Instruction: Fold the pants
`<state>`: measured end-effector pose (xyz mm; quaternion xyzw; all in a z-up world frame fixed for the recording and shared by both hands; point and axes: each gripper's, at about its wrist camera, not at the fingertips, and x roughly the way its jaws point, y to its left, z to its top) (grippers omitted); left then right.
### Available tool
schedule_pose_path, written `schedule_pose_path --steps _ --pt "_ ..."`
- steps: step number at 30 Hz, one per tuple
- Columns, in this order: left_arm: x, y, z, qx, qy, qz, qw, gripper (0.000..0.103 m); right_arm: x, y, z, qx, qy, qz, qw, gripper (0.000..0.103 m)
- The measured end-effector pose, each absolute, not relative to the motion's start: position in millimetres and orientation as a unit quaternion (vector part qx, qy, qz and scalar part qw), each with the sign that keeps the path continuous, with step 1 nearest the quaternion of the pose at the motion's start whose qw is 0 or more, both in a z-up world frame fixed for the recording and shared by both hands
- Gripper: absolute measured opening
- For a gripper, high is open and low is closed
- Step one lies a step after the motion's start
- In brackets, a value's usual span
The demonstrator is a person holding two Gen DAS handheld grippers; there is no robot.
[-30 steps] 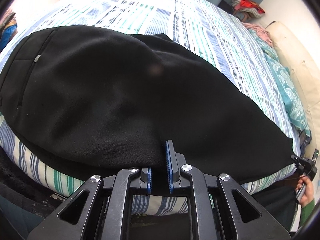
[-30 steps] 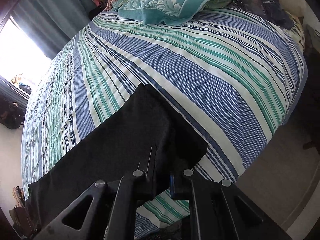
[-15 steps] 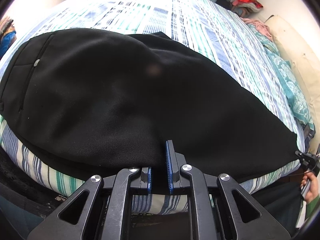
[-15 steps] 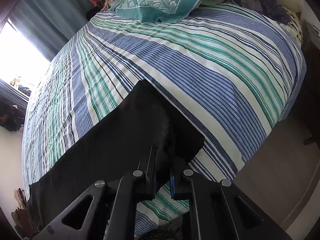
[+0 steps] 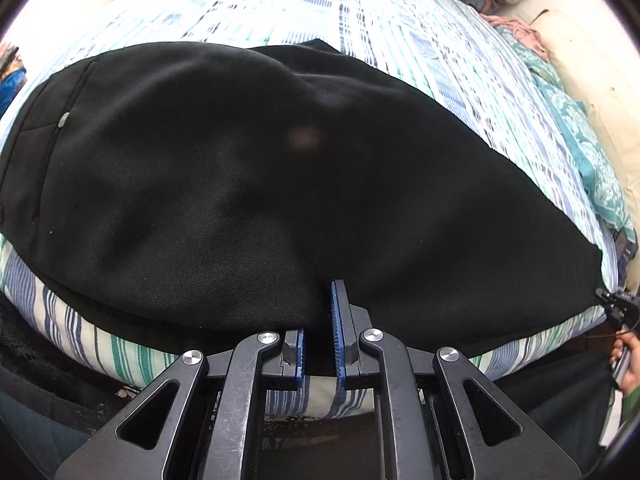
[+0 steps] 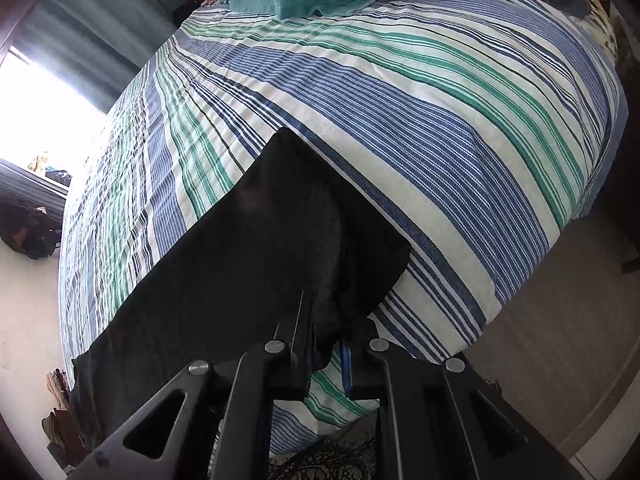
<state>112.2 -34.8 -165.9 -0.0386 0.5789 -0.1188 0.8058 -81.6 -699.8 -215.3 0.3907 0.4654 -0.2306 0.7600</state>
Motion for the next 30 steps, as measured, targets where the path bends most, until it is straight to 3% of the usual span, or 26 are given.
schedule_pose_path --steps 2,4,6,8,17,26,28,30 --pt "111.4 -34.2 -164.5 -0.04 0.579 -0.12 0.805 0.009 -84.0 -701.3 -215.8 0.406 0.461 -0.214 0.759 0.025" --pt "108.8 -33.3 -160.8 -0.043 0.576 -0.122 0.807 0.008 -85.9 -702.9 -215.0 0.411 0.461 -0.211 0.758 0.024" --pt "108.5 -32.0 -157.5 -0.045 0.572 -0.123 0.81 0.008 -87.0 -703.2 -213.8 0.409 0.46 -0.213 0.759 0.023" --pt "107.2 -31.6 -155.9 -0.047 0.571 -0.123 0.81 0.007 -86.2 -702.4 -212.3 0.397 0.462 -0.223 0.761 0.01" --pt "109.3 -37.0 -160.9 -0.035 0.579 -0.12 0.805 0.007 -62.4 -701.3 -208.2 0.325 0.479 -0.268 0.77 0.01" --pt "108.7 -38.8 -162.6 -0.041 0.585 -0.117 0.801 0.007 -61.4 -704.0 -213.3 0.325 0.493 -0.272 0.76 0.01" --pt "109.4 -37.9 -165.3 -0.042 0.591 -0.111 0.798 0.014 -60.8 -704.3 -214.2 0.328 0.492 -0.273 0.759 0.01" --pt "110.7 -35.3 -167.5 -0.044 0.599 -0.1 0.793 0.03 -60.7 -705.1 -214.6 0.33 0.491 -0.273 0.758 0.01"
